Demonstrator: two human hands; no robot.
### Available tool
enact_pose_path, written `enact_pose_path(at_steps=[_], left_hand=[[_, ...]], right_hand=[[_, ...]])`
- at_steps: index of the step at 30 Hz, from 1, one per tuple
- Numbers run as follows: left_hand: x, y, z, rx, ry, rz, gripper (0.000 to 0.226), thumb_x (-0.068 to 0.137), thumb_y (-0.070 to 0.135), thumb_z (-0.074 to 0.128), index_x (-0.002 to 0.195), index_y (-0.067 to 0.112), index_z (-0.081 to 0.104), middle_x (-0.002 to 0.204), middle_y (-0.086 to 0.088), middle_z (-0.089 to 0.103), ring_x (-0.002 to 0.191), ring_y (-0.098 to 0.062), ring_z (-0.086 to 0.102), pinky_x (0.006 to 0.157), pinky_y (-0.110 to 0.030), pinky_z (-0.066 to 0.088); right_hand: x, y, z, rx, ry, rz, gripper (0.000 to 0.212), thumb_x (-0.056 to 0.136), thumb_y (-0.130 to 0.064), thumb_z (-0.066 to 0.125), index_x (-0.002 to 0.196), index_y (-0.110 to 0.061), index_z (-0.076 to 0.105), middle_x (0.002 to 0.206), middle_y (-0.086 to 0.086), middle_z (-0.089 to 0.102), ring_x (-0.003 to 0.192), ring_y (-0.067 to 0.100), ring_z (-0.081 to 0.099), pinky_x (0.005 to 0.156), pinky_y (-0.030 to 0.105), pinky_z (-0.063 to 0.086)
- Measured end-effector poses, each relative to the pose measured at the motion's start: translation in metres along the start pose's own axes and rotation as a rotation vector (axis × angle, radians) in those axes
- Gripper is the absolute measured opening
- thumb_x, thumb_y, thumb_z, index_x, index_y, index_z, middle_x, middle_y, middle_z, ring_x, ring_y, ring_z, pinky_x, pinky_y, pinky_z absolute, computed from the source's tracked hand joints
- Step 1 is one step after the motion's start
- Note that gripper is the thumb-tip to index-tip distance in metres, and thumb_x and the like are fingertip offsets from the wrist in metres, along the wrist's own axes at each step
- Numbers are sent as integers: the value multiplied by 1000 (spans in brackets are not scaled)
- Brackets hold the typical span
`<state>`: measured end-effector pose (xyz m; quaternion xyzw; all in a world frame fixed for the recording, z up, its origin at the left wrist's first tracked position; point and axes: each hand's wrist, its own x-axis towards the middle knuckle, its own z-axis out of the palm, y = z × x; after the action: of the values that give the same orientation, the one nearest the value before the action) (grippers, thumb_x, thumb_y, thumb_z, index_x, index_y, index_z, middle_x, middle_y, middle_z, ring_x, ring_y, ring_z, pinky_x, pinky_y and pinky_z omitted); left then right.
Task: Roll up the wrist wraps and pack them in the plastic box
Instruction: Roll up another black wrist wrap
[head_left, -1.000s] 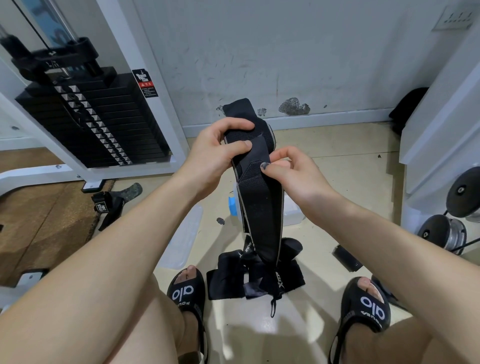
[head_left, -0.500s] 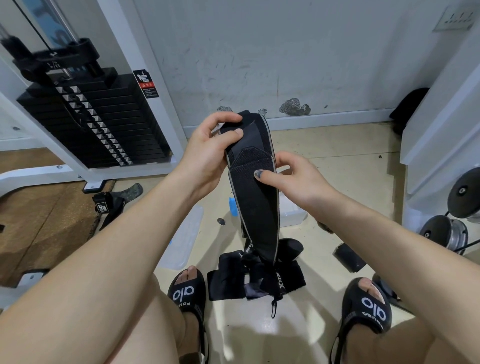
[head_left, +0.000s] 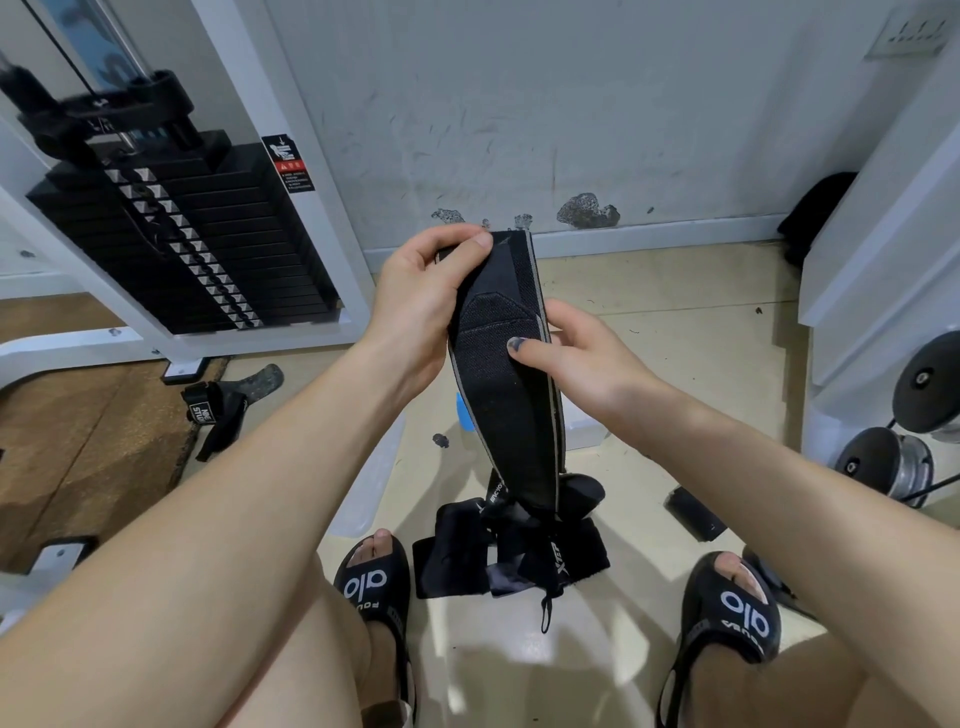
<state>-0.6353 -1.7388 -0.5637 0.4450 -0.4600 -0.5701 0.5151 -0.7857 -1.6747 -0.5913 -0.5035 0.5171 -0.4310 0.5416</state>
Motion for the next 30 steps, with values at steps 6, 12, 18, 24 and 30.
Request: enact_pose_path(at_steps=[6,12,18,24,30], left_hand=[[-3,-2,1,80,-20,83,18,90,4,75,103,14,67,93,-11,66,84,-23,65,75,-36,55],[0,-5,3,160,31,115,9,99,23,67,106,21,71,91,-1,68,82,-16,65,77,-36,54],[-2,-7,4,264,30,173,10,96,14,71,105,15,67,84,1,68,72,-8,65,67,-24,53],[1,-4,3,151,98,-4,21,100,22,66,119,12,65,84,3,67,67,-4,65,63,-21,53],[0,-5,2,203,94,17,13,99,12,65,112,15,65,90,-5,66,73,-14,64,64,-26,53]], right_hand=[[-2,-2,-1,76,-30,-40,28,102,-2,55,127,-9,64,115,12,76,96,16,73,88,29,60],[0,2,1,178,-83,-40,21,103,-2,55,114,-11,69,105,4,77,96,17,73,87,31,59],[-2,-1,2,209,-127,-6,20,104,-6,56,121,-5,66,107,9,76,96,20,73,88,32,60],[-4,2,1,141,-148,21,19,99,0,61,116,-4,68,105,7,77,92,17,74,81,27,59],[-2,-1,3,164,-176,32,17,101,-3,59,116,-3,67,100,5,75,87,16,72,76,25,58]])
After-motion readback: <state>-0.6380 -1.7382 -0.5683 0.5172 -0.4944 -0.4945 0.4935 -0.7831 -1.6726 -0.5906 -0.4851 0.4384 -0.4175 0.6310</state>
